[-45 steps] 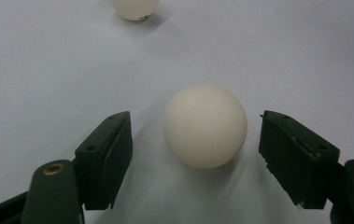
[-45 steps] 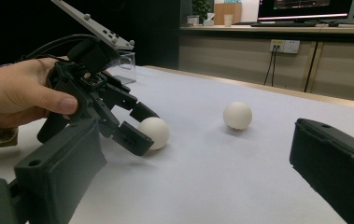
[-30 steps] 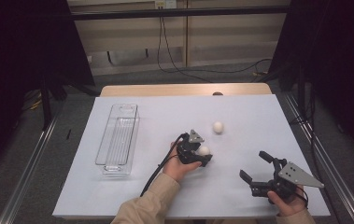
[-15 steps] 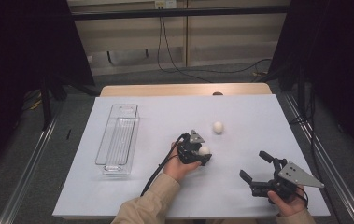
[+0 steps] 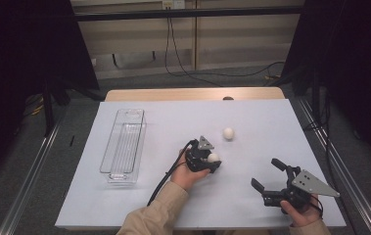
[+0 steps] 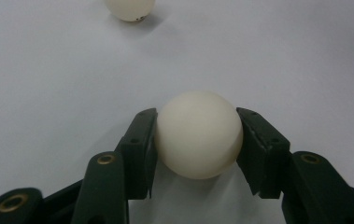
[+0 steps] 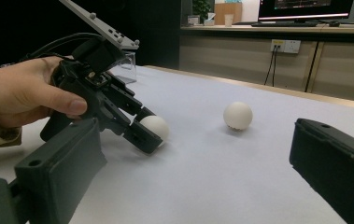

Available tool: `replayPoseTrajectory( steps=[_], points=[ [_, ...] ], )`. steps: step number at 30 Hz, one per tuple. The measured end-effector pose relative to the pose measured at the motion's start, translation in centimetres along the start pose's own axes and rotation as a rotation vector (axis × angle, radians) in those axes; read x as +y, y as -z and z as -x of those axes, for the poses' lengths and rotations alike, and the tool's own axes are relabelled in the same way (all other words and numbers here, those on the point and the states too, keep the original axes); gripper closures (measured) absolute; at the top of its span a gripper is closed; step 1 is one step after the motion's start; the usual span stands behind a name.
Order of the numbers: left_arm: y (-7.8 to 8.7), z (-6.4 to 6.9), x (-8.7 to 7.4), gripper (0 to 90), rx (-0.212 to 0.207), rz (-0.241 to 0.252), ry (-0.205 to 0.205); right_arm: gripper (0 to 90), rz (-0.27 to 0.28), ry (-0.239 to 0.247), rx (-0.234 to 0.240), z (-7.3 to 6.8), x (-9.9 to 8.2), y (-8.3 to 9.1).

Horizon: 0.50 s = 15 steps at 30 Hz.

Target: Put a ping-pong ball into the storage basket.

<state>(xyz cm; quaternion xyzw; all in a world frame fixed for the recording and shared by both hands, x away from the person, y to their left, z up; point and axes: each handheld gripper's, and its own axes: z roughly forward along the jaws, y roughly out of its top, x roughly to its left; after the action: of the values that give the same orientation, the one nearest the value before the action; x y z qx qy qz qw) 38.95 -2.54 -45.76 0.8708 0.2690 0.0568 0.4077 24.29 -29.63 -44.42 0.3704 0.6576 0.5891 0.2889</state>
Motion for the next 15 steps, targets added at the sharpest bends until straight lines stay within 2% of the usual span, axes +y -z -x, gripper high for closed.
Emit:
replayPoseTrajectory(
  steps=[15],
  points=[
    [0.76,-0.25,0.21,50.9,-0.016,0.008,0.013,2.1,-0.001,0.003,0.001,-0.03,0.0,-0.01]
  ],
)
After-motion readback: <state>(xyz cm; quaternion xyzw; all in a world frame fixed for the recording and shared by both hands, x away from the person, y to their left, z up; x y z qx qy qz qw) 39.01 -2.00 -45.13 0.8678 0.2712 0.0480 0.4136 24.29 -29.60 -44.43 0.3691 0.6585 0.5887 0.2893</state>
